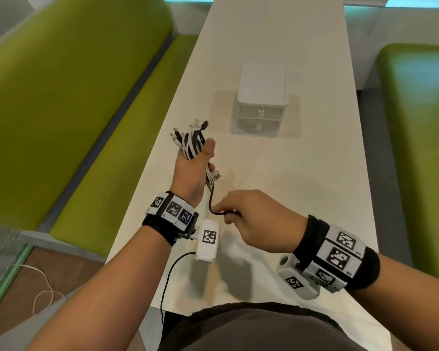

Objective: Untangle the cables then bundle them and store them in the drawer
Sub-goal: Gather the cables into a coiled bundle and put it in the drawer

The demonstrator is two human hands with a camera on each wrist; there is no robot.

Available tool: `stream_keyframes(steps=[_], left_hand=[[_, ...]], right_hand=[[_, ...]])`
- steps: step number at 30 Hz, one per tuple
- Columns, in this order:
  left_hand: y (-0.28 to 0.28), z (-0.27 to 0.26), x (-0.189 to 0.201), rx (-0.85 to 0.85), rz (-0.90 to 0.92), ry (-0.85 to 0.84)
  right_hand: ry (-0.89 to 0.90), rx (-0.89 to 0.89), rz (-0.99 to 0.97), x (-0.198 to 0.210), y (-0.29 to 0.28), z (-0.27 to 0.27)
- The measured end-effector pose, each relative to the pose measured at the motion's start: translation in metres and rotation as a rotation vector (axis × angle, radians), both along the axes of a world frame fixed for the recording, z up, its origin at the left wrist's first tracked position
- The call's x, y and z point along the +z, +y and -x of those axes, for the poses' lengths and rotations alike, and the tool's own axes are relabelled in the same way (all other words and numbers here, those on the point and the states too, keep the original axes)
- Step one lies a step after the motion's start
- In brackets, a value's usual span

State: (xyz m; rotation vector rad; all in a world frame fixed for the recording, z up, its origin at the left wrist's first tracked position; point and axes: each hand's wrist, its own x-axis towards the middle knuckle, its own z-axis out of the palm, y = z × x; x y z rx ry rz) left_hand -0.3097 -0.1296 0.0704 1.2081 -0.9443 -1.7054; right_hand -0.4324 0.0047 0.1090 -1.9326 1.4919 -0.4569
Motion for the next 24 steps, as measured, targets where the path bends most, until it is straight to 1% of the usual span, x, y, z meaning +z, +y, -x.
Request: stream_keyframes(steps=[2, 3, 5, 7, 10, 12, 15, 18, 19, 21, 22, 24], left_hand=[[0.011, 0.0, 0.001, -0.127, -0.008, -0.04], [0.019, 0.002, 0.001, -0.192, 0.007, -0.067], [0.036, 0.006, 0.0, -0.295, -0.007, -0.03], [0.051, 0.01, -0.001, -0.362, -0.088, 0.019], [0.066, 0.013, 0.001, -0.452, -0.211, 0.008], [0.072, 0.015, 0.002, -0.514, -0.31, 0.079], [0.077, 0.016, 0.001, -0.613, -0.456, 0.275], [0.079, 0.011, -0.002, -0.686, -0.576, 0.431], [0.079, 0.009, -0.003, -0.72, -0.59, 0.461], [0.077, 0.004, -0.004, -0.78, -0.564, 0.462], [0.076, 0.003, -0.003, -0.8, -0.534, 0.432], [0.073, -0.001, -0.001, -0.826, -0.467, 0.329]], right_hand=[[-0.041, 0.053, 0.102, 0.021, -0.006, 0.002], [-0.073, 0.053, 0.147, 0.028, -0.011, 0.006], [-0.109, 0.02, 0.226, 0.036, -0.022, 0.019], [-0.111, -0.024, 0.264, 0.041, -0.03, 0.028], [-0.198, -0.099, 0.268, 0.043, -0.033, 0.035], [-0.269, -0.202, 0.272, 0.043, -0.033, 0.033], [-0.424, -0.374, 0.228, 0.038, -0.035, 0.033], [-0.475, -0.441, 0.176, 0.033, -0.04, 0.039], [-0.481, -0.443, 0.16, 0.032, -0.04, 0.04], [-0.491, -0.418, 0.135, 0.03, -0.042, 0.041], [-0.478, -0.392, 0.13, 0.028, -0.042, 0.042], [-0.37, -0.35, 0.161, 0.025, -0.043, 0.046]])
